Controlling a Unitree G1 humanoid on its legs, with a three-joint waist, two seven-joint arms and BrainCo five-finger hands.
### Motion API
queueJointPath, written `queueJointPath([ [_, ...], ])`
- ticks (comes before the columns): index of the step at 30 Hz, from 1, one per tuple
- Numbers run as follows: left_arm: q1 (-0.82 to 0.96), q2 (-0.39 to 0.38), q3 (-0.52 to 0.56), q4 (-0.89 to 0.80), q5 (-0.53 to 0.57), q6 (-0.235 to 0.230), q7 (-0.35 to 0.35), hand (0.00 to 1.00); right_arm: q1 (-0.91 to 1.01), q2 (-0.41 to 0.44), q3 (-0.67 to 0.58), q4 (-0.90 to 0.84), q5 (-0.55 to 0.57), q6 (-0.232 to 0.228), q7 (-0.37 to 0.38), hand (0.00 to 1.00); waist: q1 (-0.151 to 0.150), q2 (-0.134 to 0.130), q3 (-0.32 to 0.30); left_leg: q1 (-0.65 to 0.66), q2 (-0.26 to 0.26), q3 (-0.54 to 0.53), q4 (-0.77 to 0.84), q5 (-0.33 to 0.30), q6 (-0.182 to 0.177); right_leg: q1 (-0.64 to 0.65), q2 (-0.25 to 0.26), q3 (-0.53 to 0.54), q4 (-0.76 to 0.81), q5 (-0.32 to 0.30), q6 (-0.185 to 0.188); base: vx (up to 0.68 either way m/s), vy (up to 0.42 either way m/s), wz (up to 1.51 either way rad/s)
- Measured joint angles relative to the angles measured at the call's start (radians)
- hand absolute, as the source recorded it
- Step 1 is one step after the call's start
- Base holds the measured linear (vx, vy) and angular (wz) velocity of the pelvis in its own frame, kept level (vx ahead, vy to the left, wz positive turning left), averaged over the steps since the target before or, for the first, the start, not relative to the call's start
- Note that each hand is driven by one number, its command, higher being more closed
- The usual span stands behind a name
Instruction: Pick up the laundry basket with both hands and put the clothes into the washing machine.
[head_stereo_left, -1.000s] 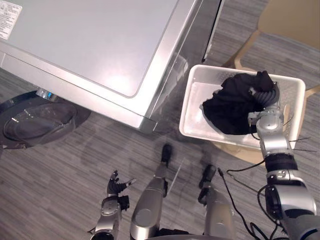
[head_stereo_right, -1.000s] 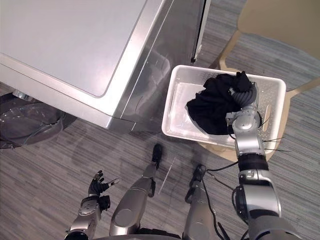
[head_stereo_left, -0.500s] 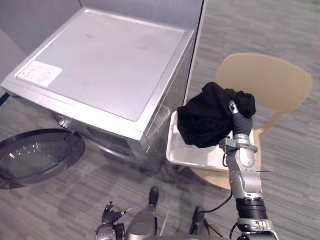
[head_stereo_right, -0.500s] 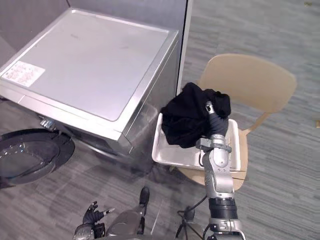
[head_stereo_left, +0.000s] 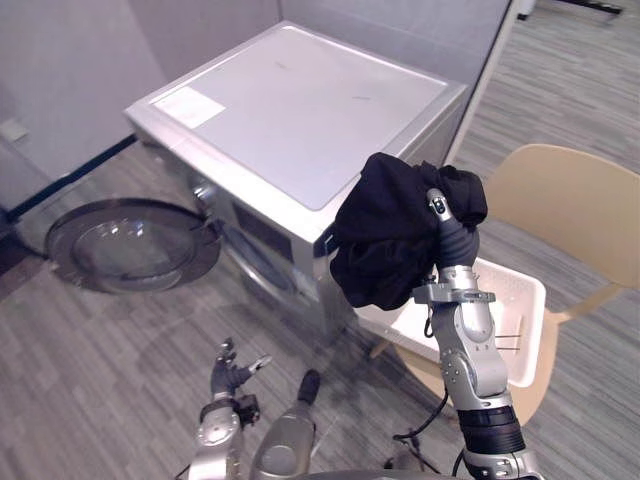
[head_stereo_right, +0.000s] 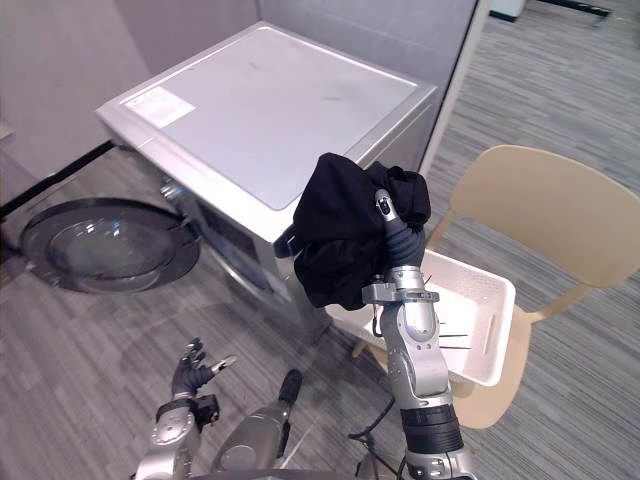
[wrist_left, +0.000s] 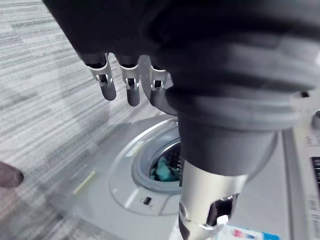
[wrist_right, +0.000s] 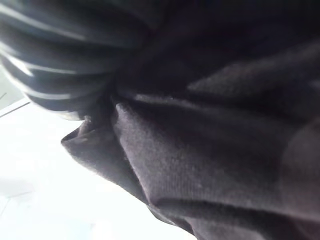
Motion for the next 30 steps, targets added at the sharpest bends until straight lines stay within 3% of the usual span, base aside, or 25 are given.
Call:
queueJointPath([
  [1,0.005,-0.001,-0.018,-0.025,-0.002,0.0,-0.001,0.0,0.0,-0.008,0.001,0.0,0.0,0.0,0.0,1.0,-0.005,0.01,0.001,-0.005,0.014,0.026,-0.021,-0.021,0.008,-0.001,0.009,-0.032,0.0,0.004,-0.015,-0.31,-0.223,1.2],
  [2,-0.009,-0.003,-0.04,-0.04,-0.003,0.001,-0.001,0.0,0.0,-0.027,-0.006,0.003,0.0,0.0,-0.001,1.0,-0.019,0.012,0.006,-0.013,0.037,0.089,-0.043,-0.082,0.057,0.009,0.002,-0.085,-0.028,0.019,-0.042,-0.27,-0.164,1.48],
  [3,-0.031,-0.008,-0.062,-0.086,-0.003,0.0,-0.002,0.0,-0.013,-0.053,-0.026,0.012,-0.001,0.003,-0.001,1.0,-0.027,0.003,0.012,-0.043,0.052,0.205,-0.018,-0.137,0.08,0.006,-0.023,-0.152,-0.055,0.046,-0.064,-0.2,-0.115,1.33],
  [4,-0.032,-0.007,-0.065,-0.1,-0.002,0.0,-0.003,0.0,-0.016,-0.056,-0.026,0.014,-0.002,0.005,-0.001,1.0,-0.026,0.0,0.013,-0.046,0.05,0.225,0.003,-0.133,0.076,0.007,-0.031,-0.161,-0.057,0.052,-0.068,-0.21,-0.115,1.09],
  [5,-0.03,0.002,-0.081,-0.152,-0.001,0.0,-0.006,0.0,-0.021,-0.057,-0.037,0.013,-0.002,0.007,-0.001,1.0,-0.026,-0.005,0.011,-0.05,0.045,0.275,0.13,-0.13,0.074,0.006,-0.057,-0.195,-0.061,0.067,-0.068,-0.15,-0.082,0.86],
  [6,-0.028,0.021,-0.099,-0.214,0.004,-0.016,-0.02,0.0,-0.022,-0.063,-0.038,0.012,-0.002,0.006,0.003,1.0,-0.046,0.001,0.008,-0.036,0.044,0.291,0.313,-0.141,0.085,0.004,-0.071,-0.232,-0.063,0.079,-0.067,-0.18,-0.077,0.86],
  [7,-0.03,0.027,-0.1,-0.226,0.005,-0.022,-0.022,0.0,-0.022,-0.064,-0.036,0.012,-0.002,0.006,0.004,1.0,-0.05,0.008,0.003,-0.029,0.045,0.29,0.345,-0.169,0.083,0.004,-0.072,-0.243,-0.065,0.079,-0.067,-0.18,0.003,0.94],
  [8,-0.05,0.045,-0.106,-0.256,0.008,-0.037,-0.026,0.0,-0.026,-0.074,-0.036,0.013,-0.003,0.005,0.007,1.0,-0.069,0.038,-0.015,-0.024,0.051,0.291,0.395,-0.226,0.075,-0.004,-0.075,-0.281,-0.064,0.089,-0.064,-0.18,0.05,0.76],
  [9,-0.069,0.066,-0.112,-0.28,0.012,-0.052,-0.033,0.0,-0.044,-0.088,-0.032,0.024,-0.004,0.007,0.01,1.0,-0.07,0.044,-0.019,-0.018,0.039,0.287,0.323,-0.181,0.024,-0.016,-0.068,-0.3,-0.068,0.1,-0.063,-0.17,0.026,0.8],
  [10,-0.084,0.081,-0.125,-0.286,0.015,-0.059,-0.04,0.0,-0.054,-0.089,-0.031,0.033,-0.005,0.007,0.015,1.0,-0.074,0.04,-0.022,0.004,0.023,0.268,0.248,-0.142,0.004,-0.011,-0.067,-0.301,-0.102,0.111,-0.065,-0.17,0.011,0.7],
  [11,-0.116,0.114,-0.146,-0.293,0.036,-0.064,-0.048,0.0,-0.075,-0.083,-0.031,0.046,-0.005,0.008,0.036,1.0,-0.078,0.035,-0.025,0.072,0.002,0.227,0.067,-0.062,-0.021,0.017,-0.079,-0.337,-0.192,0.167,-0.068,-0.1,-0.004,0.52],
  [13,-0.125,0.127,-0.17,-0.341,0.088,-0.078,-0.064,0.0,-0.103,-0.081,-0.012,0.056,0.0,0.006,0.077,1.0,-0.074,0.038,-0.028,0.147,0.01,0.23,0.049,-0.1,0.005,0.045,-0.071,-0.353,-0.256,0.222,-0.054,-0.04,0.019,0.38],
  [14,-0.142,0.123,-0.197,-0.359,0.113,-0.091,-0.068,0.0,-0.111,-0.082,0.007,0.057,0.004,0.003,0.095,1.0,-0.077,0.058,-0.04,0.2,0.024,0.216,-0.033,-0.098,0.002,0.051,-0.059,-0.362,-0.268,0.242,-0.042,-0.05,0.064,0.23],
  [15,-0.174,0.128,-0.231,-0.361,0.145,-0.102,-0.068,0.0,-0.115,-0.074,0.027,0.065,0.02,0.003,0.117,1.0,-0.074,0.06,-0.046,0.228,0.031,0.218,-0.086,-0.098,0.002,0.053,-0.049,-0.362,-0.271,0.25,-0.038,-0.08,0.087,0.17],
  [18,-0.216,0.157,-0.274,-0.357,0.201,-0.11,-0.067,0.0,-0.125,-0.023,0.149,0.085,0.051,0.003,0.156,1.0,-0.076,0.025,-0.064,0.26,0.022,0.223,-0.145,-0.072,0.013,0.063,-0.051,-0.348,-0.297,0.276,-0.027,-0.14,0.09,-0.06],
  [24,-0.258,0.173,-0.32,-0.283,0.298,-0.11,-0.041,0.0,-0.159,0.041,0.391,0.098,0.15,0.007,0.226,1.0,-0.074,0.008,-0.088,0.284,0.006,0.221,-0.158,-0.071,0.015,0.08,-0.053,-0.318,-0.301,0.29,-0.016,-0.1,0.054,-0.01],
  [25,-0.26,0.179,-0.321,-0.269,0.317,-0.11,-0.026,1.0,-0.159,0.051,0.421,0.111,0.178,0.007,0.234,1.0,-0.074,0.005,-0.098,0.285,0.006,0.221,-0.159,-0.072,0.016,0.08,-0.051,-0.311,-0.301,0.29,-0.016,-0.05,0.015,0.01],
  [30,-0.268,0.18,-0.329,-0.22,0.349,-0.1,0.036,1.0,-0.157,0.051,0.489,0.161,0.29,0.014,0.243,1.0,-0.078,0.001,-0.121,0.288,0.012,0.221,-0.159,-0.066,0.008,0.079,-0.047,-0.306,-0.303,0.291,-0.018,0.0,-0.005,-0.03],
])
